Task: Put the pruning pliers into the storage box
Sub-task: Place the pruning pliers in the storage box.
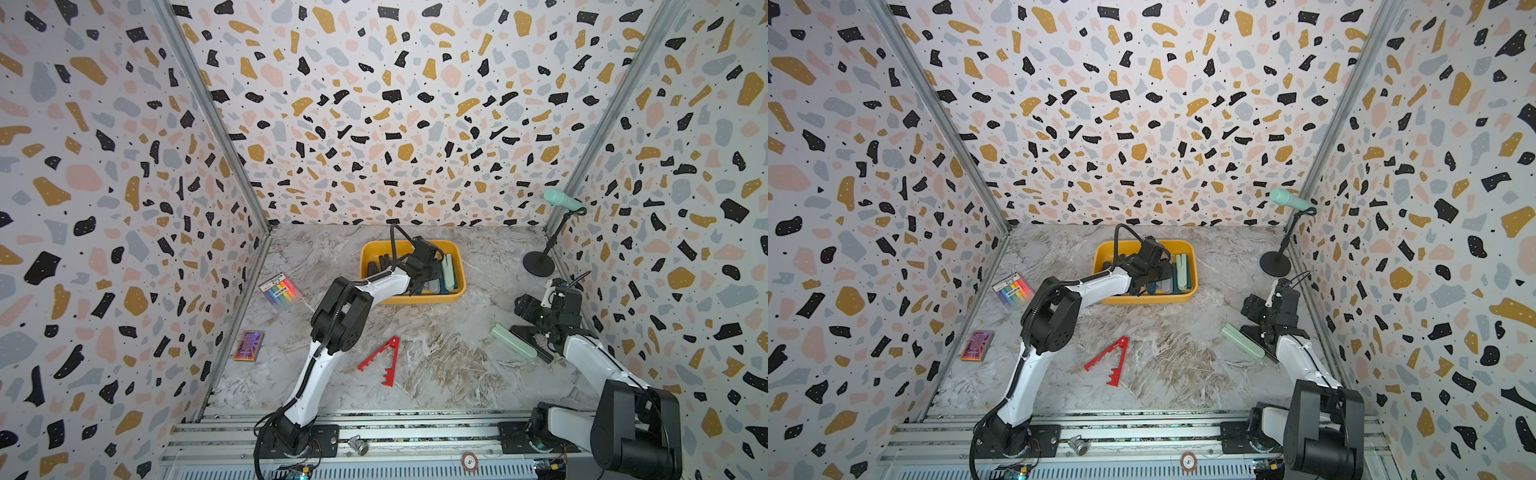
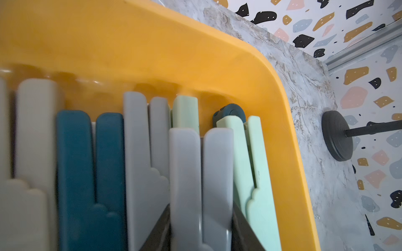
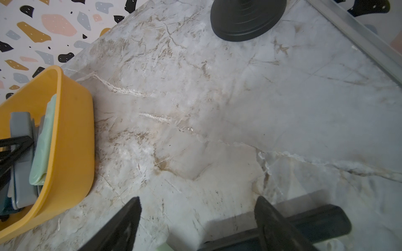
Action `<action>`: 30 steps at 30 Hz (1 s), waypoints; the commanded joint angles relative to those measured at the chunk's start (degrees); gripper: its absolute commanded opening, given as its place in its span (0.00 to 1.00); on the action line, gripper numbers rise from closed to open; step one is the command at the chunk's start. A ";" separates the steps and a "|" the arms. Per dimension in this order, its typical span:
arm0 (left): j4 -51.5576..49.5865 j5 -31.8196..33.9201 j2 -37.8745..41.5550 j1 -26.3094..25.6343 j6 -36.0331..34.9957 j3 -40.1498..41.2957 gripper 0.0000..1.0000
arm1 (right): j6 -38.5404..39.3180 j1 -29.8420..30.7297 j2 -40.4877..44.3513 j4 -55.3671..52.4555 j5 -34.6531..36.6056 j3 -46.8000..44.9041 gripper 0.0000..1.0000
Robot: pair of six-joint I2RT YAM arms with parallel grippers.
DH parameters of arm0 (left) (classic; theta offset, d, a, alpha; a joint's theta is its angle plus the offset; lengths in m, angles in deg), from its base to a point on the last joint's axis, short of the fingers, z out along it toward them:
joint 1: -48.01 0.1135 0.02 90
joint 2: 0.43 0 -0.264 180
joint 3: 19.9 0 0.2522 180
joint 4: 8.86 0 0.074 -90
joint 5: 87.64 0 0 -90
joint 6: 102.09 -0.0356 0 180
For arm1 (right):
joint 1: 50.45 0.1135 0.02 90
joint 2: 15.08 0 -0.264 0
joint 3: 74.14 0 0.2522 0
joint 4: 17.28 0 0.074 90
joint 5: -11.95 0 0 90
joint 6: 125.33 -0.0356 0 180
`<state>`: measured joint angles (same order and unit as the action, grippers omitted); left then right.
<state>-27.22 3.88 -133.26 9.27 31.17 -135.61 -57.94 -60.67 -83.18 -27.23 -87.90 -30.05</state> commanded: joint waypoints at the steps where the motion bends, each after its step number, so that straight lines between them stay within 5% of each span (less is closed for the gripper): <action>1: 1.60 -0.82 -1.48 -0.28 0.22 -1.51 0.40 | 0.38 -0.51 1.64 -1.37 0.19 -0.59 0.84; 30: 6.19 -0.30 3.21 -0.90 1.39 0.49 0.53 | -3.85 -7.09 5.60 -5.59 1.25 -2.47 0.87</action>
<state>-23.52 3.16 -133.13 8.77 32.55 -135.68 -60.08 -67.49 -79.24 -30.46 -87.61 -32.21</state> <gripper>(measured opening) 0.527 0.869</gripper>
